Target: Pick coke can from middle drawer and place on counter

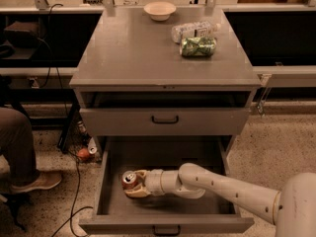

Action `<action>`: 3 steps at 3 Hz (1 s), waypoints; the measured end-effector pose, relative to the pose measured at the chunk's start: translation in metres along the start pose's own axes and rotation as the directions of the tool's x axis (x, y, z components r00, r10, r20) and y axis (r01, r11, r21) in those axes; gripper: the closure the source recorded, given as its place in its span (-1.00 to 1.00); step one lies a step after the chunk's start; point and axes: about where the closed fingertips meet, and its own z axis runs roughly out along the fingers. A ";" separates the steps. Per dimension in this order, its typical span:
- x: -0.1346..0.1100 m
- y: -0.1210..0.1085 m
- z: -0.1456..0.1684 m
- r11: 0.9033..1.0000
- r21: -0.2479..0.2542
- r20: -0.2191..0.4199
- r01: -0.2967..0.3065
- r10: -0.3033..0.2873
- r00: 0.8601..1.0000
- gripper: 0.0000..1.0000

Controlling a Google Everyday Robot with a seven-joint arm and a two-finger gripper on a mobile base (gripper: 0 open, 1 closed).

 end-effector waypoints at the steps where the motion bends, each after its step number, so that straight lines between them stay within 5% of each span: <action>1: 0.001 -0.012 -0.020 0.997 0.012 0.138 -0.073 0.071 0.988 0.86; 2: -0.011 -0.025 -0.065 0.996 -0.012 0.261 -0.093 0.093 0.961 1.00; 3: -0.040 -0.026 -0.114 0.999 -0.006 0.315 -0.038 0.038 0.948 1.00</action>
Offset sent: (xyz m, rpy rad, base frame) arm 0.0122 -0.1156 0.0834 0.4471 0.0366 0.0210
